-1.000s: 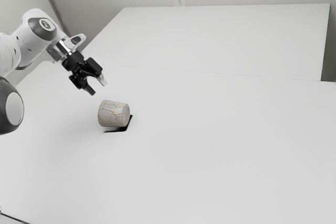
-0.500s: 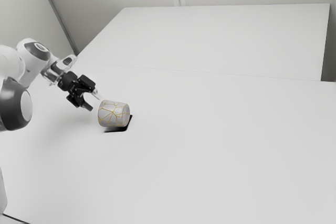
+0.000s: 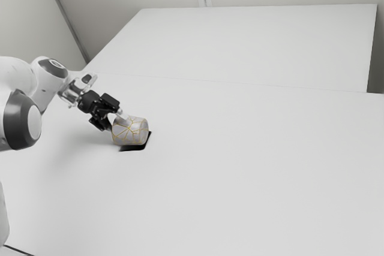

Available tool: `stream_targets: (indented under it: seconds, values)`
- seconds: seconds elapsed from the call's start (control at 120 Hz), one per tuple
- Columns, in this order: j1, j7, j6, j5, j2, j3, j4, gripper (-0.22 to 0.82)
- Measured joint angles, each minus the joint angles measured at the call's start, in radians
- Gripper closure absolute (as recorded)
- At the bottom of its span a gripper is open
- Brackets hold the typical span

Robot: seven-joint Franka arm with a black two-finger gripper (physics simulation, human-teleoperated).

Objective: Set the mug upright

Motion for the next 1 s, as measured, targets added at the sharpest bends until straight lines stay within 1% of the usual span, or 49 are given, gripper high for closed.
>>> stream_targets:
  seconds: [0.067, 0.233, 0.483, 0.575, 0.65, 0.783, 0.9, 1.0]
  values:
    - [-0.003, 0.004, 0.002, -0.006, -0.004, 0.000, 0.000, 0.10]
    - [-0.013, 0.010, 0.009, -0.013, -0.017, 0.000, -0.001, 0.30]
    - [-0.054, 0.017, 0.017, -0.024, -0.016, 0.001, 0.006, 0.48]
    - [-0.062, 0.019, 0.019, -0.027, -0.016, 0.001, 0.006, 0.59]
    - [-0.064, 0.020, 0.020, -0.028, -0.018, 0.001, 0.007, 0.66]
    - [-0.066, 0.022, 0.022, -0.029, -0.022, 0.002, 0.008, 0.73]
    - [-0.066, 0.023, 0.024, -0.027, -0.034, 0.003, 0.008, 0.75]
    - [-0.065, 0.022, 0.029, -0.022, -0.070, 0.004, 0.005, 0.76]
